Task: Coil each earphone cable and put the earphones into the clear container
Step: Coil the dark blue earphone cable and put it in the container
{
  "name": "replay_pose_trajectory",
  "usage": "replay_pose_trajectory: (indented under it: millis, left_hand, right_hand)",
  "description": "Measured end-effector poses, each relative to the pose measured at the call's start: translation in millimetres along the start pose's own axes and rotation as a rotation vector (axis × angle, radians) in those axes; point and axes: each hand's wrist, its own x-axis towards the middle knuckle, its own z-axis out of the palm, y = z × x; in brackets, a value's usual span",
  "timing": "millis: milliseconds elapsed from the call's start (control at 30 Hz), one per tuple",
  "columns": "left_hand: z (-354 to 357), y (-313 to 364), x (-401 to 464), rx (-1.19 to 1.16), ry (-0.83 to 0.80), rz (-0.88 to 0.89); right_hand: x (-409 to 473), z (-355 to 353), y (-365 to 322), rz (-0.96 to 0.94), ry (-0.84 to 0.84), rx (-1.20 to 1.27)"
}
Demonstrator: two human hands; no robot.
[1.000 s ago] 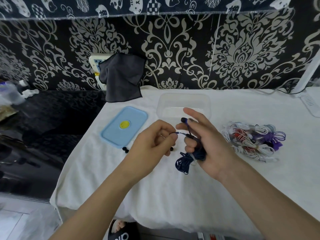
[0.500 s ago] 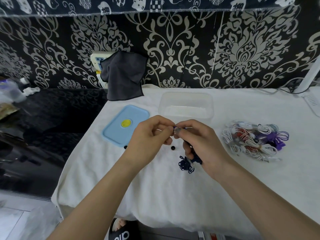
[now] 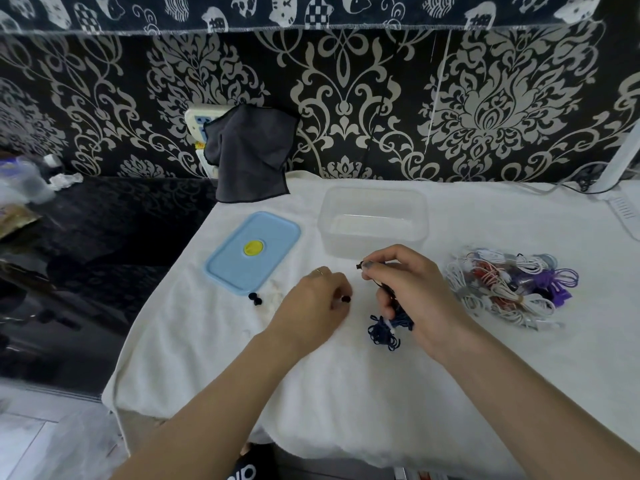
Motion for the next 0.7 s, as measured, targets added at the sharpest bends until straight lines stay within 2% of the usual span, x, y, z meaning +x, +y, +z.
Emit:
replay_pose_trajectory:
  millis: [133,367,700]
  left_hand:
    - [-5,2,0,-0.061,0.043,0.03]
    - [-28,18,-10,-0.309,0.165,-0.006]
    - [-39,28,-17,-0.397,0.165,-0.014]
  right_hand:
    - [-1,-2,-2,0.011,-0.01,0.014]
    - [-2,-2,-5,-0.055,-0.036,-0.009]
    - [-8,0,-7,-0.142,-0.056,-0.065]
